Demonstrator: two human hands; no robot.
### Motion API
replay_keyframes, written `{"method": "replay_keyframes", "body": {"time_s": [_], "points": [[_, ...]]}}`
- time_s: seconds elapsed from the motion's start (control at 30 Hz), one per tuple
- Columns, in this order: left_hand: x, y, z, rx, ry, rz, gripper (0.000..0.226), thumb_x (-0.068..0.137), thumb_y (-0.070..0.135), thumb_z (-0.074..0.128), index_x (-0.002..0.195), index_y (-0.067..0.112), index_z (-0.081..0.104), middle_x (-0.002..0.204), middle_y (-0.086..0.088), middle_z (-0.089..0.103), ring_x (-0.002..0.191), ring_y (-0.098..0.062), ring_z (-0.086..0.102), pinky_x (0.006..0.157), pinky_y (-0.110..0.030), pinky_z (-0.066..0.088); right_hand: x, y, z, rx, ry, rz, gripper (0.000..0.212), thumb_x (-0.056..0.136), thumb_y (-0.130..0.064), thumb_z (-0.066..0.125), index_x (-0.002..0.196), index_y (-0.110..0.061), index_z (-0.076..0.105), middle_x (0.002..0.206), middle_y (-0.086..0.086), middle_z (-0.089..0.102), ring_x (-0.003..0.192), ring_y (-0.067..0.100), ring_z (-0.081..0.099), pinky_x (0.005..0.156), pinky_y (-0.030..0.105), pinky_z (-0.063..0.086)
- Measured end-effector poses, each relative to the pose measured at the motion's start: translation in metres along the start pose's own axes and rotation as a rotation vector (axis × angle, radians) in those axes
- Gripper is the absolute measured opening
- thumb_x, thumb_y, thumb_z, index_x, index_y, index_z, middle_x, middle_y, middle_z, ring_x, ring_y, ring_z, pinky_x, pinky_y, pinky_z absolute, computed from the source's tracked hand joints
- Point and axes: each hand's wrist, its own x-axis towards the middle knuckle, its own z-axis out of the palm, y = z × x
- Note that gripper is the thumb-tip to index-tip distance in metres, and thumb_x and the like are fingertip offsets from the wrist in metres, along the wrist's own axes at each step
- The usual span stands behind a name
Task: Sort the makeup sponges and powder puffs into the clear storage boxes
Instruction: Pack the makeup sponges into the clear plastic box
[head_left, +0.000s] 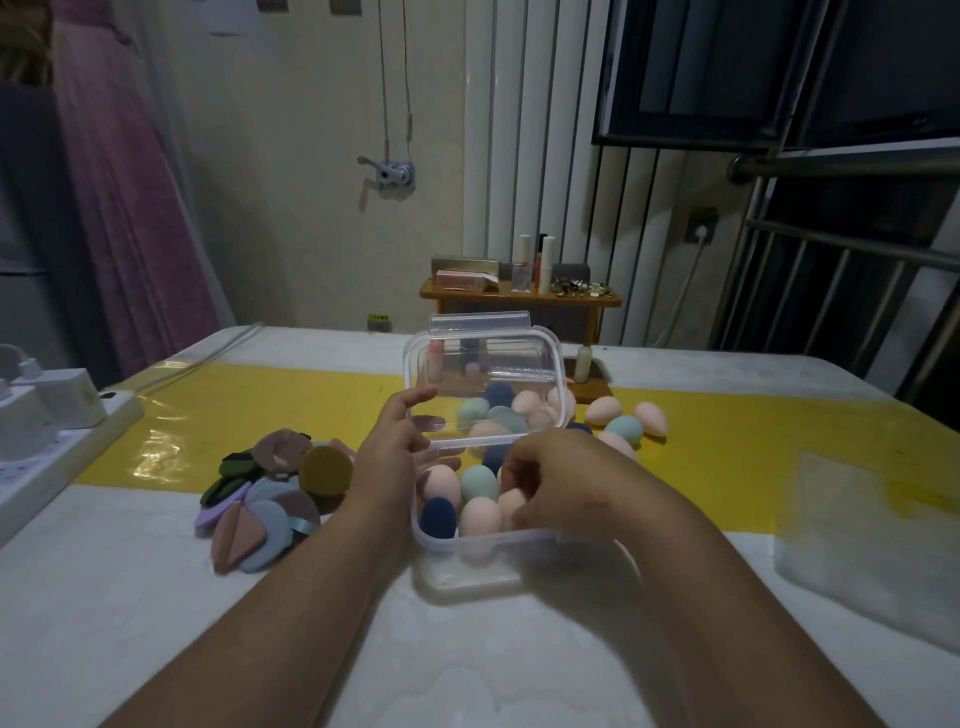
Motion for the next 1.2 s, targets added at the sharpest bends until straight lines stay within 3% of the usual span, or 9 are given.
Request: {"method": "replay_keyframes", "body": {"time_s": [0.17,0.33,0.47,0.67,0.73,0.83,0.93,1.03,1.2], "points": [[0.001,0.000,0.000,-0.007,0.006,0.006,0.053,0.085,-0.002,0.032,0.113,0.028,0.065,0.117,-0.013,0.055,0.106,-0.038,0.060,0.090,-0.054,0.056,-0.002,0.002,-0.007,0.102,-0.005,-0.001,0.041,0.076,-0.022,0.081,0.112,-0.036,0.065,0.089,-0.019,0.052,0.081,0.005,0.054,0.062,0.016,0.045],[0.001,0.000,-0.001,-0.023,-0.006,0.003,0.053,0.085,-0.003,0.032,0.112,0.027,0.065,0.115,-0.014,0.055,0.105,-0.040,0.059,0.090,-0.053,0.056,-0.002,0.003,-0.008,0.168,0.018,0.023,0.029,0.074,-0.017,0.082,0.098,-0.030,0.071,0.088,-0.014,0.062,0.080,0.010,0.064,0.070,0.025,0.061],[0.002,0.000,0.000,-0.029,-0.004,0.011,0.054,0.083,-0.003,0.032,0.109,0.029,0.067,0.115,-0.015,0.055,0.106,-0.043,0.059,0.085,-0.050,0.057,0.001,0.001,-0.002,0.049,0.009,0.008,0.024,0.076,-0.022,0.081,0.089,-0.036,0.066,0.087,-0.014,0.063,0.084,0.010,0.062,0.068,0.022,0.052],[0.000,0.000,-0.001,-0.043,-0.010,0.010,0.054,0.084,-0.003,0.031,0.104,0.030,0.067,0.115,-0.014,0.054,0.103,-0.043,0.059,0.078,-0.045,0.056,0.001,0.000,-0.003,0.055,0.004,-0.014,0.035,0.077,-0.023,0.081,0.108,-0.034,0.069,0.084,-0.018,0.056,0.078,0.004,0.055,0.061,0.015,0.042],[-0.001,0.000,-0.001,-0.040,-0.016,0.011,0.053,0.084,-0.003,0.031,0.106,0.030,0.066,0.117,-0.014,0.053,0.103,-0.041,0.058,0.081,-0.046,0.056,-0.001,0.001,-0.005,0.160,0.022,-0.009,0.032,0.081,-0.020,0.077,0.109,-0.033,0.069,0.088,-0.018,0.056,0.079,0.006,0.058,0.060,0.016,0.049],[0.000,0.000,-0.001,-0.039,-0.022,0.016,0.053,0.084,-0.002,0.031,0.108,0.030,0.066,0.117,-0.015,0.053,0.103,-0.041,0.058,0.083,-0.047,0.056,-0.002,0.002,-0.008,0.344,0.149,-0.004,0.015,0.090,-0.019,0.066,0.096,-0.033,0.068,0.095,-0.012,0.062,0.077,0.011,0.065,0.058,0.022,0.056],[0.000,0.000,-0.001,-0.044,-0.017,0.009,0.053,0.084,-0.001,0.032,0.107,0.031,0.067,0.116,-0.015,0.054,0.100,-0.040,0.059,0.081,-0.046,0.057,0.005,0.013,-0.009,0.302,0.389,0.016,0.021,0.093,-0.014,0.059,0.093,-0.034,0.067,0.101,-0.009,0.066,0.080,0.009,0.063,0.066,0.022,0.052],[0.001,0.000,-0.001,-0.046,-0.008,0.006,0.054,0.083,-0.001,0.031,0.107,0.031,0.067,0.115,-0.015,0.054,0.098,-0.039,0.060,0.077,-0.043,0.056,0.011,0.029,-0.010,0.314,0.542,0.143,0.026,0.092,-0.008,0.057,0.102,-0.026,0.072,0.105,-0.003,0.068,0.093,0.016,0.061,0.081,0.031,0.053],[0.003,0.002,-0.005,-0.031,0.013,0.004,0.054,0.084,0.000,0.031,0.107,0.033,0.067,0.117,-0.014,0.055,0.105,-0.042,0.060,0.079,-0.045,0.057,0.024,0.057,-0.006,0.149,0.584,0.376,0.040,0.086,-0.002,0.060,0.120,-0.024,0.065,0.124,0.004,0.062,0.107,0.024,0.058,0.087,0.033,0.050]]}}
